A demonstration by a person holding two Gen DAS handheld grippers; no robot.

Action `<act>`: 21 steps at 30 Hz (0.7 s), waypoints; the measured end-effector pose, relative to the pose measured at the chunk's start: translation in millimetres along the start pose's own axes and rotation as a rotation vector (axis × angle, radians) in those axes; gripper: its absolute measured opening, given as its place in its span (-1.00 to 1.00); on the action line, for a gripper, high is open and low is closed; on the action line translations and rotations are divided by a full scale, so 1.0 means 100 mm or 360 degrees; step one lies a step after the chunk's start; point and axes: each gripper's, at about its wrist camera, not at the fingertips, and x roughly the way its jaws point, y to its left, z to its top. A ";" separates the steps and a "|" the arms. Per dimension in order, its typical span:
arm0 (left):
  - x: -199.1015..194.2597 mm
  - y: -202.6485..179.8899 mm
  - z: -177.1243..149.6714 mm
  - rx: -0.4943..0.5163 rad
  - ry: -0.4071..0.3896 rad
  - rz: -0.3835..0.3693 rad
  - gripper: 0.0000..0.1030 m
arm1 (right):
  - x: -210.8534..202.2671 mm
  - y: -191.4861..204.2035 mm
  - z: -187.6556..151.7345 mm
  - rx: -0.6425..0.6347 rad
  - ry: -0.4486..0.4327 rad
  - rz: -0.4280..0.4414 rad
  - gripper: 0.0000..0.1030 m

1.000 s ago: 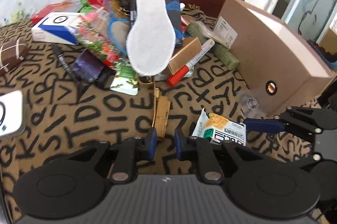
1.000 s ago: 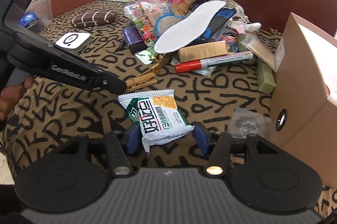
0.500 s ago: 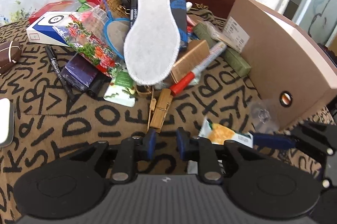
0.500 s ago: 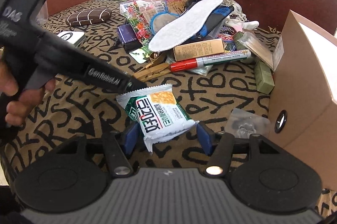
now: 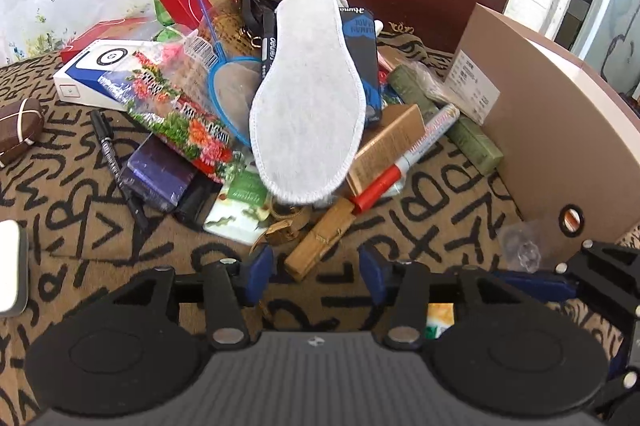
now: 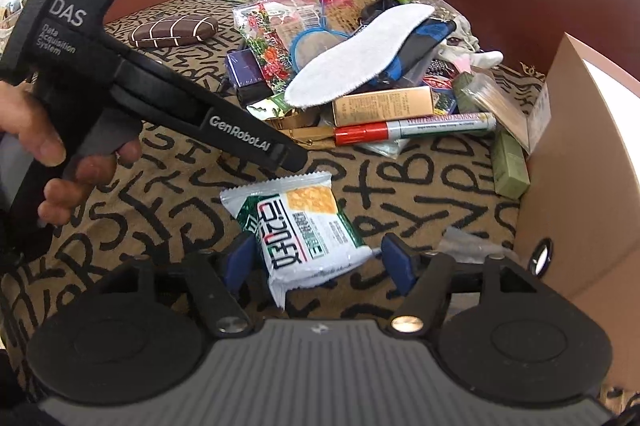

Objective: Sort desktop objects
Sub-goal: 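Grasp the wooden clothespin with the left tool while the right tool approaches the snack packet, then lift the clothespin with the left tool while the right tool grasps and lifts the snack packet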

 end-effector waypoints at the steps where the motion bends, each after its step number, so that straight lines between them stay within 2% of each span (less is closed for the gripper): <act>1: 0.03 -0.01 0.02 0.0005 -0.0002 0.0001 0.00 | 0.02 -0.01 0.01 0.0002 0.0001 0.0011 0.31; 5: 0.13 -0.11 0.08 0.0092 0.0002 0.0024 -0.08 | 0.07 -0.02 0.04 0.0022 -0.0008 0.0050 0.31; 8: 0.12 -0.19 0.05 0.0221 0.0017 0.0009 -0.52 | 0.07 -0.02 0.03 0.0032 0.0006 0.0091 0.27; 11: 0.11 -0.19 0.04 0.0239 0.0028 -0.0016 -0.52 | 0.03 -0.01 0.01 -0.0001 0.0021 0.0160 0.26; 14: 0.14 -0.18 0.05 0.0218 0.0027 -0.0026 -0.42 | 0.05 0.02 0.04 -0.0036 0.0027 0.0170 0.28; 16: 0.14 -0.20 0.05 0.0236 0.0034 -0.0029 -0.47 | 0.09 0.05 0.06 -0.0060 0.0049 0.0186 0.32; 18: 0.12 -0.20 0.04 0.0260 0.0046 -0.0046 -0.70 | 0.14 0.06 0.06 -0.0077 0.0072 0.0198 0.36; 21: 0.10 -0.18 0.02 0.0247 0.0048 -0.0067 -0.71 | 0.15 0.07 0.06 -0.0089 0.0059 0.0208 0.42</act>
